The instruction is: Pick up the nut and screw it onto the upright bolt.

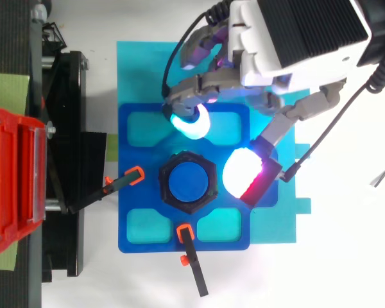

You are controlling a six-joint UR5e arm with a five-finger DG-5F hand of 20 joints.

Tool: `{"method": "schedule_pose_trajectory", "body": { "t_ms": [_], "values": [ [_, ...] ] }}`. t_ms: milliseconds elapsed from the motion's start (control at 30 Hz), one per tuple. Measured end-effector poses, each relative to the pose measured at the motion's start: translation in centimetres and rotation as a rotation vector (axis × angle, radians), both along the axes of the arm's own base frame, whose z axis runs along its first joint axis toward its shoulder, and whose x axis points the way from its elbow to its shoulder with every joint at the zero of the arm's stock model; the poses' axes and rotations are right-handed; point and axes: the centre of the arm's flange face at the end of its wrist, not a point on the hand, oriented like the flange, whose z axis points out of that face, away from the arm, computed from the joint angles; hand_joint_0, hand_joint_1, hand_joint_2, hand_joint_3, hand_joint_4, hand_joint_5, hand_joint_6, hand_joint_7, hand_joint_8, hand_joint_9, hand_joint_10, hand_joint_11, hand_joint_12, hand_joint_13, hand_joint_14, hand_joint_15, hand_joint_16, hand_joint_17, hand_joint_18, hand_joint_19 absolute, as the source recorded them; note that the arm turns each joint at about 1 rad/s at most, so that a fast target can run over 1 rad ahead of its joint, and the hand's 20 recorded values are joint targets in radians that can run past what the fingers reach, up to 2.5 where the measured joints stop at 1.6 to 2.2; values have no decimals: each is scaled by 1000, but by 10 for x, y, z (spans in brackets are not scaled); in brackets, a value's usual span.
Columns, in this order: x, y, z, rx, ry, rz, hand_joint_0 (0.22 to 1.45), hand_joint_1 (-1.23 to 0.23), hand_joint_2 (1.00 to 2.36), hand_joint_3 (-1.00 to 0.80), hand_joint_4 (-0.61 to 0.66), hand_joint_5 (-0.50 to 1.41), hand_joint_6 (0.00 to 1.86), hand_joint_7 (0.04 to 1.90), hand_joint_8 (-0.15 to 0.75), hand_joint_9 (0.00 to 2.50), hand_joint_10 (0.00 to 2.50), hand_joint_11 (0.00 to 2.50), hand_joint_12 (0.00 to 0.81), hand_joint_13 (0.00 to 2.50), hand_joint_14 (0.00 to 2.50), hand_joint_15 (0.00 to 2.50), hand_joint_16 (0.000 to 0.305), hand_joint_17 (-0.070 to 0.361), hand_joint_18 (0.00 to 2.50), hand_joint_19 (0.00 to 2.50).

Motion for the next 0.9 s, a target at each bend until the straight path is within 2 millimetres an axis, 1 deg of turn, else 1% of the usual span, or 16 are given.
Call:
{"method": "schedule_pose_trajectory", "body": {
  "t_ms": [167, 200, 233, 267, 300, 333, 367, 400, 433, 467, 500, 567, 600, 633, 733, 900],
  "values": [
    [-6, -10, -2, -28, 23, -12, 518, -330, 1000, -500, 232, 70, 500, 1196, 207, 2002, 20, 740, 298, 1267, 7, 238, 26, 59, 878, 311],
    [-6, -11, -2, -30, 24, -13, 512, -316, 1000, -500, 214, 50, 503, 1040, 227, 1907, 17, 668, 309, 1208, 7, 235, 27, 61, 804, 290],
    [-7, -12, -3, -32, 25, -14, 508, -310, 1000, -500, -25, 10, 506, 1088, 241, 1821, 18, 619, 317, 1183, 7, 236, 29, 66, 771, 287],
    [-7, -13, -3, -33, 25, -15, 508, -308, 1000, -500, -91, 3, 507, 1141, 248, 1790, 17, 598, 322, 1163, 6, 230, 30, 67, 762, 286],
    [-7, -13, -3, -34, 24, -14, 506, -305, 1000, -500, -84, -12, 507, 1172, 253, 1758, 15, 579, 328, 1133, 7, 235, 31, 71, 754, 293],
    [-7, -12, -3, -34, 24, -14, 502, -305, 1000, -500, 5, -26, 507, 1115, 260, 1691, 14, 542, 331, 1103, 7, 235, 33, 75, 739, 298],
    [-6, -12, -3, -34, 22, -13, 500, -304, 1000, -500, 31, -31, 506, 1099, 263, 1680, 17, 545, 331, 1085, 7, 234, 34, 76, 722, 293],
    [-6, -11, -2, -33, 18, -12, 495, -304, 1000, -500, 89, -44, 506, 1055, 258, 1598, 13, 493, 335, 983, 6, 205, 35, 79, 650, 292],
    [-5, -10, -2, -33, 15, -11, 484, -302, 1000, -500, 167, -73, 504, 958, 256, 1378, 10, 363, 354, 816, 4, 155, 36, 82, 498, 239],
    [-4, -9, -2, -32, 10, -9, 479, -301, 1000, -500, 176, -84, 504, 923, 267, 1328, 8, 318, 357, 781, 4, 137, 36, 81, 433, 211],
    [-3, -8, -1, -30, 4, -8, 464, -293, 1000, -500, 172, -113, 503, 813, 260, 1145, 5, 194, 359, 638, 2, 85, 37, 82, 274, 134],
    [0, -6, 1, -23, -19, -3, 450, -279, 1000, -500, 150, -138, 502, 723, 259, 1028, 3, 101, 365, 540, 1, 46, 39, 88, 146, 90],
    [2, -4, 2, -16, -34, 1, 442, -266, 1000, -500, 148, -159, 501, 656, 256, 901, 0, 3, 368, 450, 0, 25, 41, 92, 50, 56],
    [4, -3, 4, -8, -46, 5, 436, -254, 1000, -500, 154, -170, 501, 619, 260, 822, 0, 0, 370, 398, 0, 8, 41, 92, 0, 42],
    [9, 2, 10, 24, -85, 19, 429, -239, 1000, -500, 148, -184, 501, 569, 251, 695, 0, 0, 374, 327, 0, 0, 43, 96, 0, 12],
    [16, 7, 20, 61, -121, 34, 428, -235, 1000, -500, 139, -184, 500, 559, 252, 641, 0, 0, 376, 278, 0, 0, 43, 98, 0, 4]
  ]
}}
